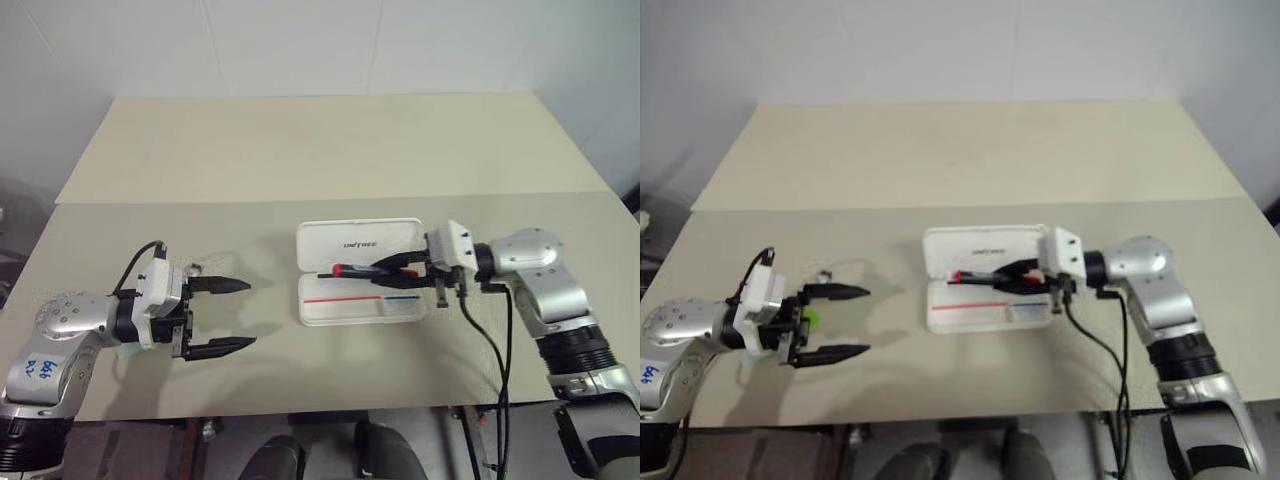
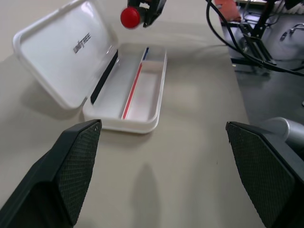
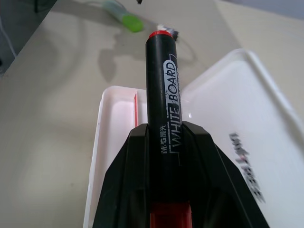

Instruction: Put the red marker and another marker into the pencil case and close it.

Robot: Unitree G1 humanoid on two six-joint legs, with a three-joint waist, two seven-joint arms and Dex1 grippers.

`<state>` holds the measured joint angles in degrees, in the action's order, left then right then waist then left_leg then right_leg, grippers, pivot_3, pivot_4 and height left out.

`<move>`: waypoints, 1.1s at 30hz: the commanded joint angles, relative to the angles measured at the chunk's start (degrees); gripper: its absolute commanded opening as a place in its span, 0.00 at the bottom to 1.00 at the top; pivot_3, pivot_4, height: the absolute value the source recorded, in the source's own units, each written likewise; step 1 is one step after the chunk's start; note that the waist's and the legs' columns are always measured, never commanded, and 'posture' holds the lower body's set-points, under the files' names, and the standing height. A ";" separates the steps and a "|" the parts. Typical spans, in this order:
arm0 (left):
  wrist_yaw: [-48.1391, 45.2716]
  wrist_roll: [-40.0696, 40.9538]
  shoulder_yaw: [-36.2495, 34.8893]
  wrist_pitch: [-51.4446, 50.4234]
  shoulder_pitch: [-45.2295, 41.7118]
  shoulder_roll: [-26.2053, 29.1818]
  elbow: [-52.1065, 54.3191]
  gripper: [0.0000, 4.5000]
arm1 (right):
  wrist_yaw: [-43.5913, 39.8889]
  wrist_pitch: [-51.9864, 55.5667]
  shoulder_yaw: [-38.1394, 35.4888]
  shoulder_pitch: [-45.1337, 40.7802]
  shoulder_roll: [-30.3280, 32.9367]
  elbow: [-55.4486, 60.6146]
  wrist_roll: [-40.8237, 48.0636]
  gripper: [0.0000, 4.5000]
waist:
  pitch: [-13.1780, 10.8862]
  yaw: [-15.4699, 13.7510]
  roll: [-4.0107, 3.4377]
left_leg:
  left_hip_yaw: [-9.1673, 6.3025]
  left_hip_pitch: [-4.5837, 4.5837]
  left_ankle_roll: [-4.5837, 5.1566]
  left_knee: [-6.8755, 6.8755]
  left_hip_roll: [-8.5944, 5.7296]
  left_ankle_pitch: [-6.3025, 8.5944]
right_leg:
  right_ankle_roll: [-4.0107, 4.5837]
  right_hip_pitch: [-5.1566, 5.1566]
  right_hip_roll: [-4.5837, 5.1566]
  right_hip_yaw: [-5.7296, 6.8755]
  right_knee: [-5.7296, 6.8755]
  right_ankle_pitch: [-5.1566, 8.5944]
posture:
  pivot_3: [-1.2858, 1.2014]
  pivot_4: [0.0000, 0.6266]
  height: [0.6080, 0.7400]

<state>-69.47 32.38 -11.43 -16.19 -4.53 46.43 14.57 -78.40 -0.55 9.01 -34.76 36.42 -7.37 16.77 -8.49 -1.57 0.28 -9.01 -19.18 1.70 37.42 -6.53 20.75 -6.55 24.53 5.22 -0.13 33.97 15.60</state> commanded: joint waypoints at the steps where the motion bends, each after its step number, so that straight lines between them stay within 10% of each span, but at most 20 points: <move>1: 0.95 0.95 -1.50 -1.36 0.76 1.33 3.07 1.00 | 0.49 -0.91 0.95 -2.08 -0.99 -0.41 -1.60 0.13 | 0.00 0.18 0.00 | 0.03 -0.01 0.01 0.01 -0.01 0.01 | 0.02 0.01 0.00 0.02 0.01 -0.02 | 0.52 0.24 1.00; 15: 2.92 0.99 -1.60 -0.85 1.51 0.65 4.28 1.00 | 3.51 -6.64 5.22 -5.50 -3.67 -7.92 -10.70 0.13 | 0.01 0.53 0.02 | 0.12 0.01 0.05 0.05 0.02 0.03 | 0.09 0.02 0.05 0.38 -0.01 -0.07 | 0.52 0.24 1.00; 25: 3.58 0.98 -0.93 -0.87 0.19 0.40 3.91 1.00 | 3.60 -4.61 3.64 -5.43 -4.59 -5.57 -7.75 0.95 | 0.01 0.68 0.02 | 0.13 0.02 0.05 0.07 0.03 0.03 | 0.10 0.02 0.04 0.40 0.01 -0.07 | 0.52 0.24 1.00; 33: 8.32 0.12 -5.31 0.45 4.86 -1.40 5.91 1.00 | -2.43 12.37 -5.29 -0.45 0.00 10.83 13.18 0.99 | 0.01 0.65 0.01 | 0.05 0.00 0.07 0.09 0.07 0.04 | 0.14 0.01 0.06 0.55 0.01 -0.09 | 0.52 0.24 1.00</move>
<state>-62.56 32.41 -13.87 -17.01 -0.94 45.56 18.06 -79.40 9.21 7.10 -35.96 34.64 -0.49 25.38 -8.49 -0.92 0.29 -8.96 -19.17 1.80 37.50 -6.47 20.81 -6.41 24.54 5.30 0.42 33.98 15.50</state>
